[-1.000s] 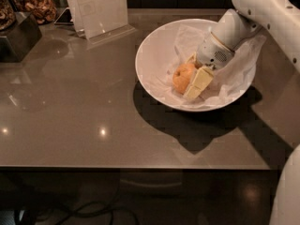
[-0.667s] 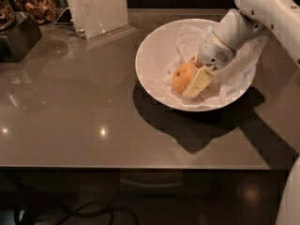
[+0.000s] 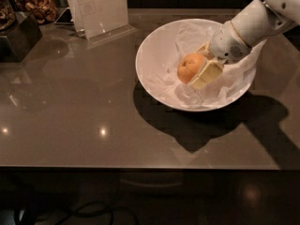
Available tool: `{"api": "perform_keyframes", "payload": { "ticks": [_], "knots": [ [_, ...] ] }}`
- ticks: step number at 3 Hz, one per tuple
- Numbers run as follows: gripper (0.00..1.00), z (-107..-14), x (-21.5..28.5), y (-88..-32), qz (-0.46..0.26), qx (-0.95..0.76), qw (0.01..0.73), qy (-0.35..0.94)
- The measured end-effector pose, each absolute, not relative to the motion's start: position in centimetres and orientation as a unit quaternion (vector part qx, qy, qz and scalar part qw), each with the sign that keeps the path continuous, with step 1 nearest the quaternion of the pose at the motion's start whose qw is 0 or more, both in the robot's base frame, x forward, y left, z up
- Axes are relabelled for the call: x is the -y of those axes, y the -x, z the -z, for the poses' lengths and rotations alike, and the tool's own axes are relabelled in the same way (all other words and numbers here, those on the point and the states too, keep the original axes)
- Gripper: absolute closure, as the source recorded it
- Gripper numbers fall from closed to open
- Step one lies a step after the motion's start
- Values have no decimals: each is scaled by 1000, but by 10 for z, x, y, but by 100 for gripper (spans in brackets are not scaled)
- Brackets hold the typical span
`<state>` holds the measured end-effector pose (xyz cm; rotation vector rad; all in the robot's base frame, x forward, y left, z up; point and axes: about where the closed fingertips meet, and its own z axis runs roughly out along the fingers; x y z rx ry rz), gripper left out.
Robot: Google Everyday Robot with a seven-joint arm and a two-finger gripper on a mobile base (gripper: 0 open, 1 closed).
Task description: Pick orange from white bowl
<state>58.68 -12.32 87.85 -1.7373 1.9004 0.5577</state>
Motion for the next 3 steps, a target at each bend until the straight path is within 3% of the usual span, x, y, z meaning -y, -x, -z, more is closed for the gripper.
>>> {"api": "perform_keyframes", "payload": {
  "ticks": [3],
  "knots": [
    [100,-947,129,-538,-220,-649,356,635]
  ]
}}
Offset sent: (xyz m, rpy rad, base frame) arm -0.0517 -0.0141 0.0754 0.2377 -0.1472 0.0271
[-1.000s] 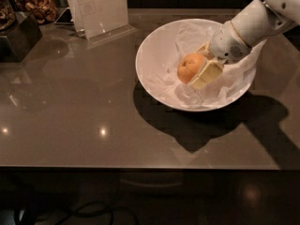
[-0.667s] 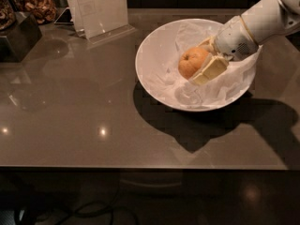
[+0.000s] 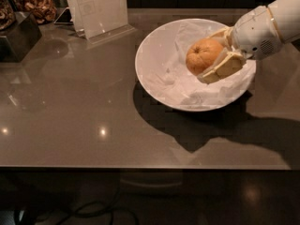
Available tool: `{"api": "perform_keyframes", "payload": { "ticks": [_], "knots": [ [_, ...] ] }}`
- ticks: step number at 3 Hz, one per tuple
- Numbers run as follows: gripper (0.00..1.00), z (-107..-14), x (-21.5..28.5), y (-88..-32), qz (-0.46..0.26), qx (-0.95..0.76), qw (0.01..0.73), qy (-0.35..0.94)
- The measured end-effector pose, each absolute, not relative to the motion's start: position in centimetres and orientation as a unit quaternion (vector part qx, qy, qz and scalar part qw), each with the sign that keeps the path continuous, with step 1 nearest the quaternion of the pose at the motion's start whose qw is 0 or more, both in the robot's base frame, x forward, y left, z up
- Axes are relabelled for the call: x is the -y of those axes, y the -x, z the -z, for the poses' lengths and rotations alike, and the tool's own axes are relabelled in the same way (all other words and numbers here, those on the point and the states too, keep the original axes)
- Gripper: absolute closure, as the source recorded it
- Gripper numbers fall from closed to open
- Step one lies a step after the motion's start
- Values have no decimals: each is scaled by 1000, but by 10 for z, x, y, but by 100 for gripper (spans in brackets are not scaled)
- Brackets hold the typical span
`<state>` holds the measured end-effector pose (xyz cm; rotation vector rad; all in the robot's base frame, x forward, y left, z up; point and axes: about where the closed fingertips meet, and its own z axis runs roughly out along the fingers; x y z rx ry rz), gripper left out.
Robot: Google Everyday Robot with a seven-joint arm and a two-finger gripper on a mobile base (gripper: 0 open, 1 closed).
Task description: Pick orange from white bowl
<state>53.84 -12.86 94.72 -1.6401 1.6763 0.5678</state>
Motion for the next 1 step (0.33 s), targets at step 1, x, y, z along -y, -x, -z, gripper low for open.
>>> {"api": "perform_keyframes", "payload": {
  "ticks": [1],
  "knots": [
    [100,-964,129,-520,-202,-649,364,637]
  ]
}}
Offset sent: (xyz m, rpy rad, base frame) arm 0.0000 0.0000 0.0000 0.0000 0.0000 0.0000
